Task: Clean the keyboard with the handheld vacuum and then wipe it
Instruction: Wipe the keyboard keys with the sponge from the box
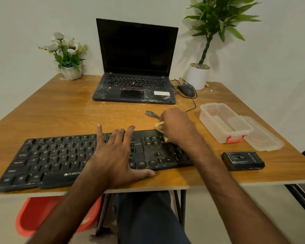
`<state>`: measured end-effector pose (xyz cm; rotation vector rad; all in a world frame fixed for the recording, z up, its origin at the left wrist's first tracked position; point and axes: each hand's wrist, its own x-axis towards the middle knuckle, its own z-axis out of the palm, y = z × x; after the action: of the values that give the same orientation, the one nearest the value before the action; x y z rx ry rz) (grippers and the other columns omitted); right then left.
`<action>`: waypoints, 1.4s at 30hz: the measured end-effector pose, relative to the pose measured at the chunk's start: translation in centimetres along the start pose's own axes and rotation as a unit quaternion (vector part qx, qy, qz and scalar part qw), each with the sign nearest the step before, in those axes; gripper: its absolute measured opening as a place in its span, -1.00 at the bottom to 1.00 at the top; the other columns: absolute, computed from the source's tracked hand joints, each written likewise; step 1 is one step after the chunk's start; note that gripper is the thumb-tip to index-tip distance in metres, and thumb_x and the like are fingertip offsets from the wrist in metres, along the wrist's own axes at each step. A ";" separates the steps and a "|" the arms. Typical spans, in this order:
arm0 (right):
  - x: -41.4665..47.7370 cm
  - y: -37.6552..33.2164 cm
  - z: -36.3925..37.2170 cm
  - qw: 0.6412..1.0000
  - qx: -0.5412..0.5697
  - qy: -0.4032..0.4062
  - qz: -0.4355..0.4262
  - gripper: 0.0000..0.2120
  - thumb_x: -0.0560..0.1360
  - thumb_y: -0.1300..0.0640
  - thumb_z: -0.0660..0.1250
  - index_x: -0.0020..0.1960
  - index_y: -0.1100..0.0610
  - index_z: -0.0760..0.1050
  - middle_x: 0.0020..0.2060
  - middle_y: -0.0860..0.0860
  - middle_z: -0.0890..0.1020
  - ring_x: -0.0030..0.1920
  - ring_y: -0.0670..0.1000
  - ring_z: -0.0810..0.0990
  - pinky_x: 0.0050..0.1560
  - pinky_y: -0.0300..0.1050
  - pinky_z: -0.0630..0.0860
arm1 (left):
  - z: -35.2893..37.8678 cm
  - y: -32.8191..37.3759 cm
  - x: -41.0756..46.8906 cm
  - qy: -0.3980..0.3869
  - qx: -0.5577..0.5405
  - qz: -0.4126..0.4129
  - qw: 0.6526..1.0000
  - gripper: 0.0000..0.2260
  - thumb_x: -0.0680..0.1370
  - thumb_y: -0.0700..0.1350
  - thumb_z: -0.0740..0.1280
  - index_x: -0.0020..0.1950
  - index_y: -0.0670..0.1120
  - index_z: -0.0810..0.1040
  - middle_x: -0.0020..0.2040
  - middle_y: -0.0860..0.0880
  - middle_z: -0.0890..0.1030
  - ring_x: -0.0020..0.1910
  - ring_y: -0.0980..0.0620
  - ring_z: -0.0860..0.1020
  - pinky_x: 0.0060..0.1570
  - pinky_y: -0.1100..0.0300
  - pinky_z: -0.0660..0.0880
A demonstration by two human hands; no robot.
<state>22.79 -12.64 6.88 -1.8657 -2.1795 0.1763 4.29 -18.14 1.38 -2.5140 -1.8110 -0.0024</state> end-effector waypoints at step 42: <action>-0.4 0.3 0.8 0.998 -0.055 0.040 -0.013 -0.79 0.52 0.16 0.40 0.16 0.11 0.60 0.04 0.06 0.61 0.02 0.04 0.58 0.01 -0.01 0.57 | -0.4 0.1 -0.3 -0.018 0.020 -0.009 1.000 0.24 0.14 0.72 -0.27 0.62 -0.06 -0.17 0.61 -0.10 0.05 0.61 -0.05 0.00 0.42 -0.39 -0.38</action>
<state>22.90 -12.96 6.00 -1.8664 -2.1989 -0.0245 4.33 -18.45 1.79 -2.4861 -1.8277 0.0779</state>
